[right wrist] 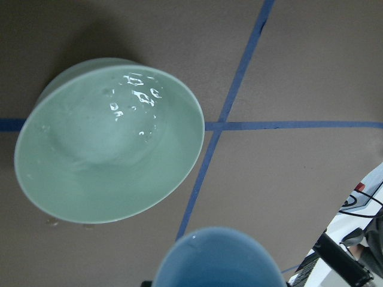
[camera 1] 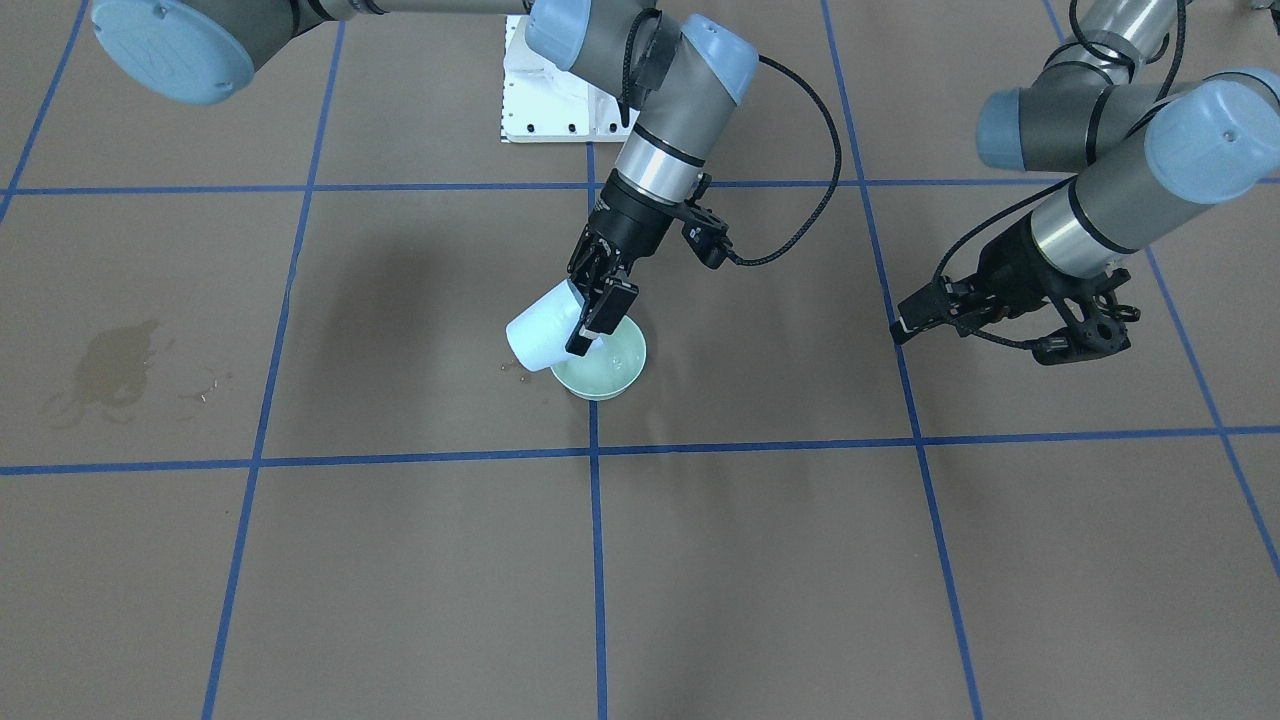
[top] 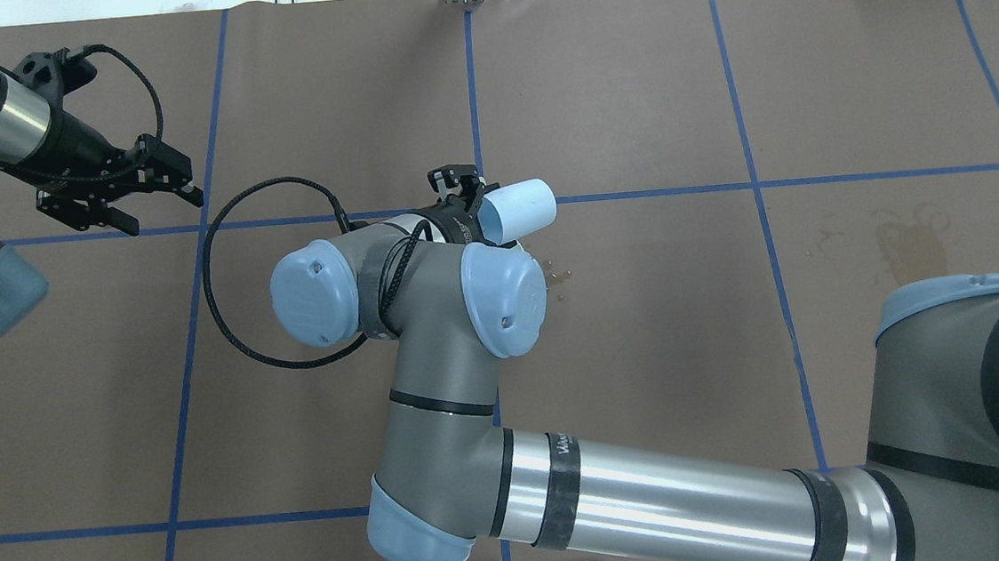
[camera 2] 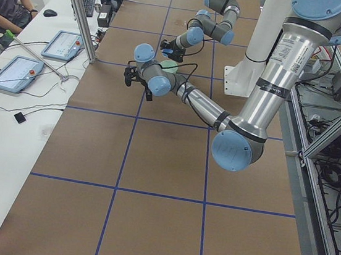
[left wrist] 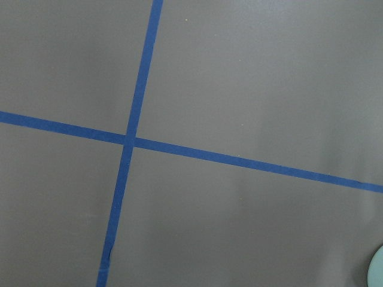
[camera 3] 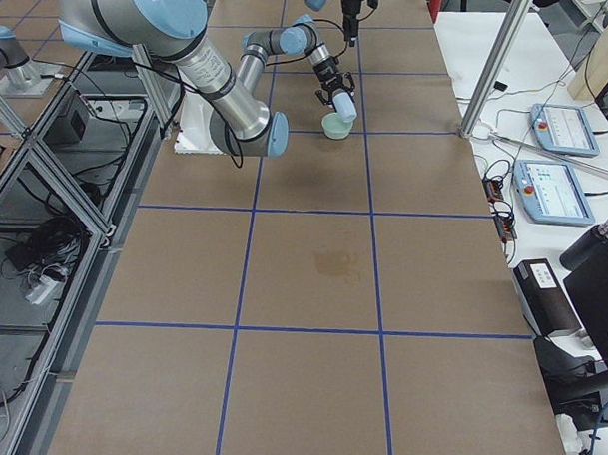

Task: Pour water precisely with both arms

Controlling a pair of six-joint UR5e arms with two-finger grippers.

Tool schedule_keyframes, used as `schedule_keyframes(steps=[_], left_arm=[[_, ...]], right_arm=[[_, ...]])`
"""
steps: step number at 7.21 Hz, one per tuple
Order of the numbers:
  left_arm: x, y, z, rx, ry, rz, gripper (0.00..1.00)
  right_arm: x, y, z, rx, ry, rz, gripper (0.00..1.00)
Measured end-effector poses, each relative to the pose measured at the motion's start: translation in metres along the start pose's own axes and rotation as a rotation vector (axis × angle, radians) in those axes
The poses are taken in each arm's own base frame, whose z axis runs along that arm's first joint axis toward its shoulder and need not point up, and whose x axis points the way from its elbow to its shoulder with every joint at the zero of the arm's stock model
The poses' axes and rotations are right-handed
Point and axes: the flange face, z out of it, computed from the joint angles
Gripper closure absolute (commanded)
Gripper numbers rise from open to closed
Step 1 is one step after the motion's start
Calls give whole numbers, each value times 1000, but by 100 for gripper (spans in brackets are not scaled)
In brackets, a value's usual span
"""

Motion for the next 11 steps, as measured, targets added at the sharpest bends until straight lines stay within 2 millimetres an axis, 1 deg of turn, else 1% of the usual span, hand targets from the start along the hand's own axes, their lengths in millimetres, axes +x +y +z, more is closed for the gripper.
schedule_keyframes(steps=[1, 2, 3, 4, 5, 6, 7, 8, 9, 11], left_arm=[[0, 0, 0, 0, 1, 1, 5], [1, 1, -1, 0, 1, 2, 5], [2, 1, -2, 0, 3, 2, 5], [5, 1, -3, 1, 6, 2, 5], [7, 1, -4, 3, 9, 1, 4], [9, 2, -5, 4, 12, 0, 4], [10, 2, -6, 5, 13, -1, 4], [12, 3, -7, 6, 15, 1, 4], [14, 4, -7, 6, 17, 0, 4], [18, 7, -9, 7, 23, -14, 4]], right_arm=[[4, 31, 9, 34, -22, 88, 100], [12, 77, 27, 66, -58, 156, 100], [21, 119, 43, 89, -94, 220, 100], [29, 153, 58, 99, -124, 314, 100], [34, 184, 74, 111, -159, 424, 100], [40, 219, 96, 143, -218, 526, 100], [45, 260, 121, 177, -282, 610, 100], [46, 304, 145, 202, -330, 676, 100], [37, 352, 171, 216, -369, 769, 100], [5, 444, 212, 254, -415, 971, 100]])
